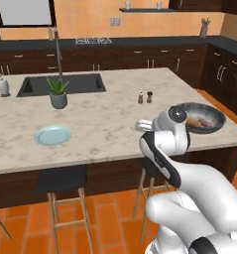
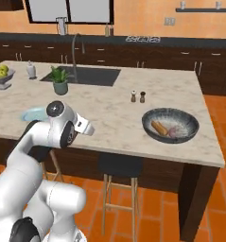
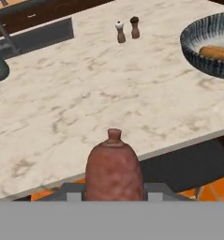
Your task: Place one bun and one sausage from the bowl on each plate.
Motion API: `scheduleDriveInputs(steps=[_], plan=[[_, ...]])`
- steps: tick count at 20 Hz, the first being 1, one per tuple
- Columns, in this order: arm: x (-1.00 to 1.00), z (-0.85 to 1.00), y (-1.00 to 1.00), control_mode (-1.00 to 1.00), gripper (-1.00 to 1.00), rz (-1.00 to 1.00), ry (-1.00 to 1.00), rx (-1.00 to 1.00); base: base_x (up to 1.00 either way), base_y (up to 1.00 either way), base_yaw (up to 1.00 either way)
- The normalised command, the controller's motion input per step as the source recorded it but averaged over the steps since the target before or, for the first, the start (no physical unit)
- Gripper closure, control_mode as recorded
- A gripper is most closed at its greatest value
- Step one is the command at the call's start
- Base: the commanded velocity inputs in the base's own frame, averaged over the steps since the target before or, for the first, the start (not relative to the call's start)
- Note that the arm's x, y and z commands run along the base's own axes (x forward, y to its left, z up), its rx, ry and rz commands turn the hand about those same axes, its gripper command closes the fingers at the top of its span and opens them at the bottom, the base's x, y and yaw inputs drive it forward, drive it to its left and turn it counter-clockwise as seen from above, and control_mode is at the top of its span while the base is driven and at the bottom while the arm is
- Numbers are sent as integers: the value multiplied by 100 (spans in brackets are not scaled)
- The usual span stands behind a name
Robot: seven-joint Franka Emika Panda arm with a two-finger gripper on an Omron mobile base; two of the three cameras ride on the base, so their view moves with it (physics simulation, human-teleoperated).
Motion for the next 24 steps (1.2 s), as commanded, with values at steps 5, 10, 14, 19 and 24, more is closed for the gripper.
scheduleDriveInputs(steps=[5, 10, 14, 19, 24], plan=[[0, 0, 0, 100, 100, 0, 0, 0, -4, 100, 0], [0, 0, 0, 100, 100, 0, 0, 0, 0, 100, 0], [0, 0, 0, 100, 100, 0, 0, 0, 21, 100, 0], [0, 0, 0, 100, 100, 0, 0, 0, 79, 74, -2], [0, 0, 0, 100, 100, 0, 0, 0, 84, 4, 0]])
